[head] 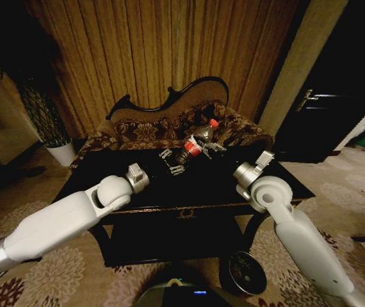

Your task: Move to the front of the table and place the trash on the table into the trash bin.

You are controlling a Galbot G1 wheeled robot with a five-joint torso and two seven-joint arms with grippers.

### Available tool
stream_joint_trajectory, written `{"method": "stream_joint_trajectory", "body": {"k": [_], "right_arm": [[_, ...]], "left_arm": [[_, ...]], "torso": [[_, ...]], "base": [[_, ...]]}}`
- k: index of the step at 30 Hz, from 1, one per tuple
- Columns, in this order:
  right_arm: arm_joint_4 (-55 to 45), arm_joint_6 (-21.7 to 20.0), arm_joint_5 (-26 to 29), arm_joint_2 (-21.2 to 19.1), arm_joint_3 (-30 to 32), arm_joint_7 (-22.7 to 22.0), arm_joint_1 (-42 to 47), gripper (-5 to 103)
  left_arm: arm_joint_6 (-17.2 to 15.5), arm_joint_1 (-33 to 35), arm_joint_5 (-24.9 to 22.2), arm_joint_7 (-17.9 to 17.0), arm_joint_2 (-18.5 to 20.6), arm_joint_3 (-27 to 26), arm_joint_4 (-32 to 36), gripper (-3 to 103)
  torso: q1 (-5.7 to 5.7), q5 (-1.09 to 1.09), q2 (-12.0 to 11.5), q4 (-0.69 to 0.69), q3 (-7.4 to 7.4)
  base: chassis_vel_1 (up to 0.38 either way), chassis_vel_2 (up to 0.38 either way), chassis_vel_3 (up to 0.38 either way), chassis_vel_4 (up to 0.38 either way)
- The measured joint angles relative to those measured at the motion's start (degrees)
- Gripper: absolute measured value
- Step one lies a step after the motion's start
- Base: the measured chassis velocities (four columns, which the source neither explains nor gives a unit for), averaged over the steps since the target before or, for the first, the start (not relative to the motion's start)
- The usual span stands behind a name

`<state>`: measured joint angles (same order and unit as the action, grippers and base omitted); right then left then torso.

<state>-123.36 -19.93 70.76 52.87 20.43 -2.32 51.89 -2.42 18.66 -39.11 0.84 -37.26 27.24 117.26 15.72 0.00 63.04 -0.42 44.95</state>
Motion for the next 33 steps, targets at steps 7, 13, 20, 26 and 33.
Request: {"method": "stream_joint_trajectory", "body": {"k": [7,13,20,26,33], "right_arm": [[0.4,0.2,0.1,0.0,2.2,-0.6,1.3,25],[1.1,0.9,-0.5,-0.6,4.7,-3.3,2.6,25],[1.5,0.7,-9.5,-4.7,6.2,-9.7,4.0,25],[2.5,0.1,-16.9,-7.5,6.9,-14.2,6.9,25],[2.7,-0.2,-25.9,-8.4,10.4,-15.9,12.7,25]], "left_arm": [[-0.4,0.8,-0.4,-1.8,0.2,-1.6,1.2,99],[-2.3,3.6,-2.3,-4.0,0.9,-7.5,2.0,100],[-8.8,10.6,-11.1,-10.5,0.7,-23.6,3.0,100],[-11.8,23.8,-14.7,-12.3,5.0,-39.3,3.5,100],[-17.6,45.0,-19.1,-15.1,6.1,-67.1,5.5,100]], "torso": [[0.00,0.00,0.0,0.00,0.00],[0.00,0.00,0.0,0.00,0.00],[0.00,0.00,0.0,-0.03,0.00],[0.00,-0.02,0.0,0.02,0.00],[0.00,0.00,0.0,-0.01,-0.01]], "base": [[0.000,0.000,0.000,0.000],[0.000,0.000,0.000,0.000],[0.000,0.000,0.000,0.000],[0.000,0.000,0.000,0.000],[0.000,0.000,0.000,0.000]]}}
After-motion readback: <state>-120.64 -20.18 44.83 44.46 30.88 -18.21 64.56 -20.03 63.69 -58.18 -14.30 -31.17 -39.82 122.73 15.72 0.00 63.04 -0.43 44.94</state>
